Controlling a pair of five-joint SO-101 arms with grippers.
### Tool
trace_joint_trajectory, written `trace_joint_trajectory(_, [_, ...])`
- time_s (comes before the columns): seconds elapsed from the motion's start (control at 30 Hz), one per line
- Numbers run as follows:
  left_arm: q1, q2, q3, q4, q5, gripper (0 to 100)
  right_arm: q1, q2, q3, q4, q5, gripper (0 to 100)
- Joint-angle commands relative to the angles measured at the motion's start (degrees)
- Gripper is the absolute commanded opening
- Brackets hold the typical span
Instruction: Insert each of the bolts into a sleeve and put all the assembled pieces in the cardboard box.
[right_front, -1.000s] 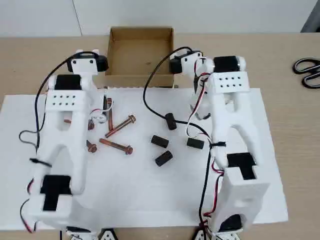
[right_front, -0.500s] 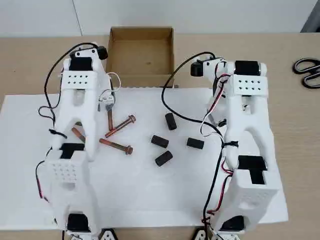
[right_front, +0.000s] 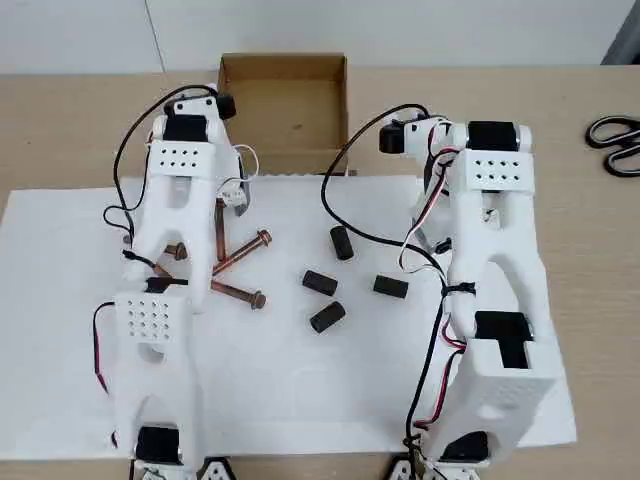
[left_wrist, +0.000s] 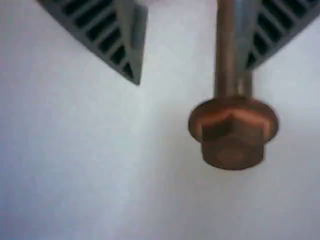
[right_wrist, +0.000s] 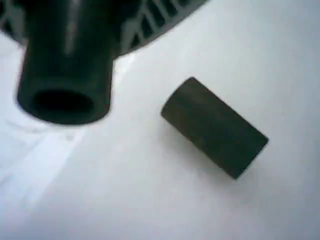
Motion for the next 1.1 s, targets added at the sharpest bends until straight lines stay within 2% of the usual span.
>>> trace_joint_trajectory(0.0, [-0.62,0.18,-2.33,0.62,-0.7,12,0.75,-3.65,-0.26,-0.4,-0.26,0.7])
trace_joint_trajectory(0.4, [-2.81,5.54,-2.33,-2.64,-4.31,12,0.57,-3.65,-0.26,-0.48,-0.26,0.7])
trace_joint_trajectory(0.6, [-2.9,7.3,-2.33,-4.13,-4.04,2,0.48,-3.65,-0.26,-1.1,-0.26,0.7])
trace_joint_trajectory(0.8, [-2.81,6.86,-2.59,-2.2,-4.04,0,0.31,-4.09,-0.26,-1.19,-0.26,0.7])
trace_joint_trajectory(0.93, [-2.73,6.86,-6.99,2.37,-4.04,0,0.22,-4.35,-0.62,-0.48,-0.35,0.7])
trace_joint_trajectory(1.07, [-2.02,3.78,-9.8,2.29,-4.04,0,0.22,-9.71,-0.44,0.75,-0.62,0.6])
